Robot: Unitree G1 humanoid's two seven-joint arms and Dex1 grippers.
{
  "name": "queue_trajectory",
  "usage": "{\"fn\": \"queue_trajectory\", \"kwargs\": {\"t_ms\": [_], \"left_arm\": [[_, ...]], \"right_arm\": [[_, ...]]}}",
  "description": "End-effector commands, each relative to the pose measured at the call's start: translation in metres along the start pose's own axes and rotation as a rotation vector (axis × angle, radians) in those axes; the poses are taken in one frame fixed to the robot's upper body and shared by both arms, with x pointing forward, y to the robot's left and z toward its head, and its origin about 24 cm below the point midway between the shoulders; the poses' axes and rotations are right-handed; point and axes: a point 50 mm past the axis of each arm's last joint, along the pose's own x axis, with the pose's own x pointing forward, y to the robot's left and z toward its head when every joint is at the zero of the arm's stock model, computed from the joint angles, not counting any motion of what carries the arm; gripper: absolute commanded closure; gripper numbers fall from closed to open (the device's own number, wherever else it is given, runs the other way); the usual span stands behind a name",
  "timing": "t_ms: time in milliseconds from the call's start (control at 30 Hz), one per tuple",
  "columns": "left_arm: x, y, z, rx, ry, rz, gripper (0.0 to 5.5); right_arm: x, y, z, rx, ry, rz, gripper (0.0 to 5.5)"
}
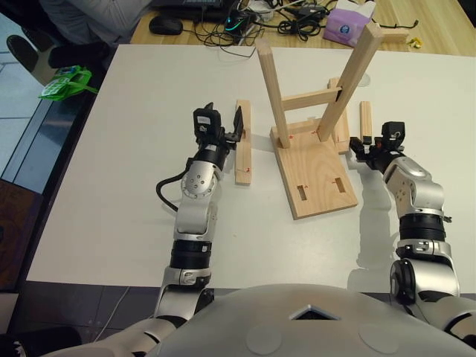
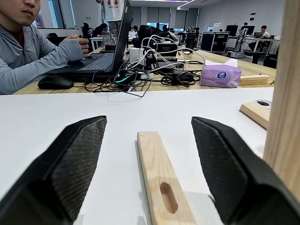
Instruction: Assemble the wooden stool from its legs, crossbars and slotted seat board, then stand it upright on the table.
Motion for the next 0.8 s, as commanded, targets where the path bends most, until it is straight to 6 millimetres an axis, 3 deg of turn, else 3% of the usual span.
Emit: {"fn": "queue_trajectory", "kwargs": {"t_ms": [33,333,533,700,800], "left_arm": [[0.005,0.001,0.003,0.010,-0.006,0.000,2.12],[0.002,0.006,0.004,0.011,-0.013,0.029,2.12],[0.005,0.011,0.012,0.005,-0.058,0.055,2.12],[0.004,0.017,0.020,-0.022,-0.128,0.103,2.12],[0.007,0.024,0.029,-0.027,-0.172,0.128,2.12]], "right_arm": [[0.002,-0.005,-0.043,0.091,0.198,-0.095,1.46],[-0.008,-0.020,-0.063,0.200,0.286,-0.178,3.15],[-0.005,-0.021,-0.053,0.206,0.234,-0.159,4.14],[-0.003,-0.023,-0.037,0.136,0.126,-0.139,4.17],[-0.001,-0.027,-0.016,0.021,-0.002,-0.173,4.17]]}}
